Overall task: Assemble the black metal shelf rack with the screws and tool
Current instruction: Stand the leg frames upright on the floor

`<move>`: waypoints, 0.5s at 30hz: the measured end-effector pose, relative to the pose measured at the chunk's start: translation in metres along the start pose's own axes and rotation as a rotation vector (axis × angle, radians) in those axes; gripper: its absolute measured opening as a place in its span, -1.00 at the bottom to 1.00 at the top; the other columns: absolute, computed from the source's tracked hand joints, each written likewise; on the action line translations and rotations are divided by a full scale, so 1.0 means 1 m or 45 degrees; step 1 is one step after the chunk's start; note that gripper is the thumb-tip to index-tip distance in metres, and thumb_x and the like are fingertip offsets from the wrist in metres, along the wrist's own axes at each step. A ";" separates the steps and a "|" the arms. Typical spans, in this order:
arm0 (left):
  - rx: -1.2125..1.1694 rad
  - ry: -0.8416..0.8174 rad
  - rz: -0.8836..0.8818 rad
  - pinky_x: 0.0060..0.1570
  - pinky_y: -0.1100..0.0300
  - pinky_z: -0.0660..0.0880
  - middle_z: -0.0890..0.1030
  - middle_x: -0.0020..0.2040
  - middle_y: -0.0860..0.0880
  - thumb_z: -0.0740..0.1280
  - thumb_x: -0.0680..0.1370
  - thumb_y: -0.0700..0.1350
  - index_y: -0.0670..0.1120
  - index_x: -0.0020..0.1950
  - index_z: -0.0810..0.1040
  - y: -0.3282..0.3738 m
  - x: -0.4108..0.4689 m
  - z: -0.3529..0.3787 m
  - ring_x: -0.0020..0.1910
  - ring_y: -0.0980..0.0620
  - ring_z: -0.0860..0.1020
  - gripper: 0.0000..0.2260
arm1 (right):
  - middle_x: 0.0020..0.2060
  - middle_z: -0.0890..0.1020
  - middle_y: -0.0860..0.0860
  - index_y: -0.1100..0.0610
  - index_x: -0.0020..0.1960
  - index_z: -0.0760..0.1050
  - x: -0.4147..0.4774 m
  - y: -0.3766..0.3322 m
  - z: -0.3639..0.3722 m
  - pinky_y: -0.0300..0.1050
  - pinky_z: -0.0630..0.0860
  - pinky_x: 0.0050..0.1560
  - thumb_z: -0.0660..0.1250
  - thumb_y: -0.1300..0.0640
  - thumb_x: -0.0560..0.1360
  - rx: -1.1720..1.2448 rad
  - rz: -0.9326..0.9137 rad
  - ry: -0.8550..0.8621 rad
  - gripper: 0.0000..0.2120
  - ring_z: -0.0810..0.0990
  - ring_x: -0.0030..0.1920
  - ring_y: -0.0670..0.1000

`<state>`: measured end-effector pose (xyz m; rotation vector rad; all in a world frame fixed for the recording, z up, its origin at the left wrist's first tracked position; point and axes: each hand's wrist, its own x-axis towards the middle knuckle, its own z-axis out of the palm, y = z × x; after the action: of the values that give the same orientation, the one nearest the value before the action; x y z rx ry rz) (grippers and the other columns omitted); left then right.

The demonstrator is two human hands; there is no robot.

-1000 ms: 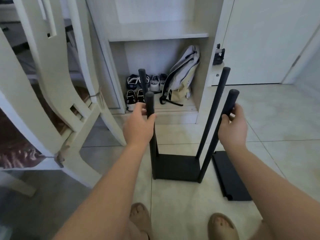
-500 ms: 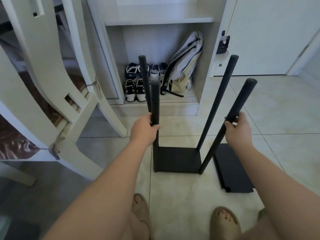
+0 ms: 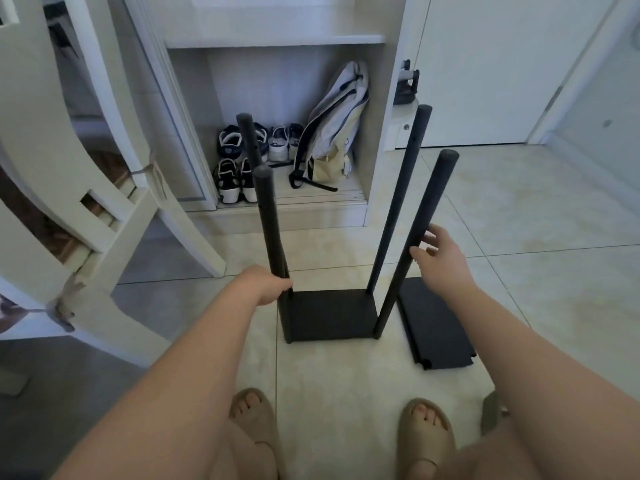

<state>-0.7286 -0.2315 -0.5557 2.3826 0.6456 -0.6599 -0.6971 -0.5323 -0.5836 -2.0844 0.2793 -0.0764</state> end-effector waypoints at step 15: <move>0.178 -0.640 0.512 -0.12 0.20 0.48 0.51 0.30 0.05 0.33 0.54 0.22 0.01 0.47 0.40 0.095 0.025 0.196 0.13 0.05 0.54 -0.44 | 0.61 0.16 -0.02 -0.04 0.66 -0.02 0.009 0.142 -0.073 0.19 0.28 0.48 0.21 -0.04 0.67 -0.892 0.156 -0.350 -0.36 0.07 0.60 0.13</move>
<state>-0.7138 -0.4166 -0.6719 2.2367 -0.0938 -1.0870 -0.7241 -0.6651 -0.6691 -2.7230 0.2895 0.4375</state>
